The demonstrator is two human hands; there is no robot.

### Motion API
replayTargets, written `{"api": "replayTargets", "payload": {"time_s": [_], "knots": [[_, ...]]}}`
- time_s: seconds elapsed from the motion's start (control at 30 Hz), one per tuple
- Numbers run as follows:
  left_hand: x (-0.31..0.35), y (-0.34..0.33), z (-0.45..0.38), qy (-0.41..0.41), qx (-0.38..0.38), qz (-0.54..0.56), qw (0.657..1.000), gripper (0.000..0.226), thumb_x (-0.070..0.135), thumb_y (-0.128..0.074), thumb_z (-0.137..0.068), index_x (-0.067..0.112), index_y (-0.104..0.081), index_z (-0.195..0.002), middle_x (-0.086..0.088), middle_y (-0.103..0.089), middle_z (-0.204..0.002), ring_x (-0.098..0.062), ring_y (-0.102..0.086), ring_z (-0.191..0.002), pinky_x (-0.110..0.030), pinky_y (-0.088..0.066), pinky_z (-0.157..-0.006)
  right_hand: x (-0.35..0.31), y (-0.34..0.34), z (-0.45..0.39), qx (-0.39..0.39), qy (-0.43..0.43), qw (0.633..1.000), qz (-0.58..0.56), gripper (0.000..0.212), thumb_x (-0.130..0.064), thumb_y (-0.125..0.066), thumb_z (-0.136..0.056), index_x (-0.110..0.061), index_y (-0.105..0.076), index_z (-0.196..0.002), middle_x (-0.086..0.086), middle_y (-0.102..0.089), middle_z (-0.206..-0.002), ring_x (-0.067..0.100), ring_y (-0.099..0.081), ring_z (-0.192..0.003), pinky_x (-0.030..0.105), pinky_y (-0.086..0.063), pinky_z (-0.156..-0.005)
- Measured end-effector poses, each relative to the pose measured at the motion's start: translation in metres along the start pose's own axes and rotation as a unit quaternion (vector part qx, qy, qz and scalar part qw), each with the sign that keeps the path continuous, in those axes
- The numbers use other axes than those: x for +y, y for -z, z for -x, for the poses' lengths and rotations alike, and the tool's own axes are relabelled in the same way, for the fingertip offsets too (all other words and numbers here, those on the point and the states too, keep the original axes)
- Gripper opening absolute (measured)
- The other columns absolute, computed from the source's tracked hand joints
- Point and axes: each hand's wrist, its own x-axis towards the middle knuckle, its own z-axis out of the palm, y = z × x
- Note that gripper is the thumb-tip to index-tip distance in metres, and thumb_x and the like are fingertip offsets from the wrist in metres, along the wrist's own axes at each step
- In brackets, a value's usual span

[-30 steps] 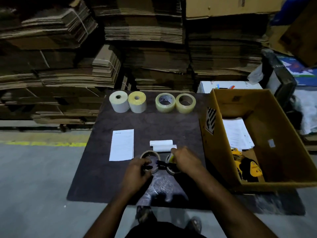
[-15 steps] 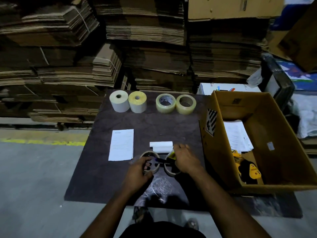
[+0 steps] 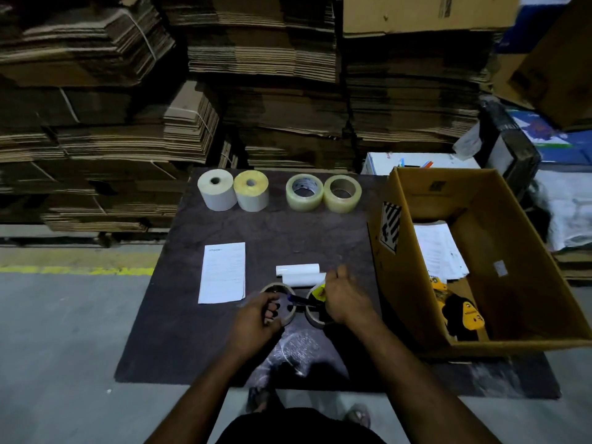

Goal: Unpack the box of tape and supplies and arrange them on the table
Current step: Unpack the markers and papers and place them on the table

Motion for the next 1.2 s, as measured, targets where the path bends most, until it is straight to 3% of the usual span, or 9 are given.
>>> {"api": "replayTargets", "payload": {"time_s": [0.3, 0.43, 0.53, 0.63, 0.73, 0.9, 1.03, 1.13, 1.2], "knots": [[0.005, 0.004, 0.003, -0.007, 0.004, -0.008, 1.000, 0.043, 0.004, -0.072, -0.077, 0.016, -0.063, -0.118, 0.000, -0.064, -0.094, -0.005, -0.058, -0.074, -0.005, -0.042, -0.065, 0.006, -0.002, -0.003, 0.025, -0.012, 0.998, -0.057, 0.034, -0.006, -0.045, -0.090, -0.003, -0.049, -0.123, 0.017, -0.043, -0.129, 0.034, -0.061, -0.100, 0.038, -0.049, -0.086], [0.002, 0.004, 0.000, -0.003, -0.001, -0.022, 1.000, 0.045, 0.009, -0.073, -0.076, 0.019, -0.062, -0.119, 0.003, -0.065, -0.096, -0.005, -0.061, -0.077, -0.005, -0.043, -0.066, -0.001, -0.014, -0.002, 0.009, -0.006, 1.000, -0.017, 0.048, -0.004, -0.047, -0.091, -0.001, -0.036, -0.138, 0.016, -0.041, -0.131, 0.031, -0.058, -0.107, 0.040, -0.050, -0.088], [0.000, 0.003, 0.000, -0.004, 0.000, -0.032, 0.999, 0.045, 0.011, -0.074, -0.075, 0.020, -0.063, -0.118, 0.005, -0.065, -0.095, -0.007, -0.063, -0.078, -0.007, -0.044, -0.066, -0.003, -0.026, -0.001, 0.008, 0.013, 1.000, -0.004, 0.047, -0.018, -0.055, -0.089, -0.009, -0.037, -0.132, 0.012, -0.040, -0.134, 0.032, -0.049, -0.116, 0.045, -0.042, -0.099], [0.002, 0.003, 0.001, -0.004, 0.002, -0.029, 1.000, 0.044, 0.008, -0.072, -0.075, 0.018, -0.063, -0.117, 0.003, -0.065, -0.095, -0.011, -0.063, -0.080, -0.007, -0.045, -0.067, 0.005, -0.029, 0.001, -0.008, 0.039, 0.987, -0.153, 0.053, -0.014, -0.059, -0.082, -0.019, -0.033, -0.128, 0.010, -0.036, -0.137, 0.032, -0.038, -0.124, 0.042, -0.038, -0.102], [0.002, 0.003, 0.002, -0.003, 0.004, -0.026, 1.000, 0.044, 0.008, -0.072, -0.077, 0.020, -0.062, -0.117, 0.003, -0.065, -0.098, -0.007, -0.063, -0.082, -0.003, -0.042, -0.066, 0.016, -0.027, 0.009, 0.038, 0.022, 0.967, -0.253, 0.066, -0.016, -0.061, -0.083, -0.023, -0.027, -0.140, 0.009, -0.035, -0.139, 0.027, -0.037, -0.128, 0.039, -0.038, -0.105], [0.004, 0.000, 0.003, -0.008, 0.014, -0.012, 1.000, 0.044, 0.003, -0.071, -0.077, 0.025, -0.062, -0.114, 0.001, -0.064, -0.095, -0.007, -0.061, -0.078, -0.005, -0.043, -0.065, 0.024, -0.037, 0.022, 0.025, -0.087, 0.950, -0.300, 0.063, -0.022, -0.066, -0.087, -0.014, -0.034, -0.140, 0.014, -0.043, -0.135, 0.030, -0.049, -0.121, 0.033, -0.042, -0.097], [0.006, 0.001, 0.003, -0.016, 0.011, -0.017, 1.000, 0.046, 0.005, -0.072, -0.076, 0.031, -0.059, -0.111, 0.004, -0.064, -0.094, -0.010, -0.063, -0.079, -0.005, -0.043, -0.065, 0.016, -0.041, 0.020, 0.017, -0.091, 0.934, -0.345, 0.052, -0.020, -0.068, -0.084, -0.014, -0.045, -0.130, 0.012, -0.049, -0.129, 0.024, -0.053, -0.113, 0.023, -0.039, -0.089], [0.005, 0.003, 0.003, -0.012, 0.013, -0.011, 1.000, 0.047, 0.010, -0.072, -0.074, 0.035, -0.058, -0.111, 0.004, -0.065, -0.094, -0.015, -0.063, -0.082, -0.007, -0.045, -0.065, 0.012, -0.038, 0.018, 0.016, -0.100, 0.931, -0.350, 0.049, -0.029, -0.066, -0.087, -0.016, -0.046, -0.130, 0.011, -0.050, -0.130, 0.025, -0.053, -0.116, 0.026, -0.039, -0.087], [0.007, 0.006, 0.004, -0.016, 0.016, -0.013, 1.000, 0.048, 0.013, -0.073, -0.075, 0.042, -0.056, -0.109, 0.009, -0.066, -0.095, -0.008, -0.064, -0.084, -0.005, -0.043, -0.065, 0.010, -0.034, 0.021, 0.042, -0.097, 0.935, -0.338, 0.054, -0.035, -0.065, -0.088, -0.017, -0.044, -0.134, 0.010, -0.048, -0.134, 0.025, -0.051, -0.119, 0.028, -0.040, -0.090]]}}
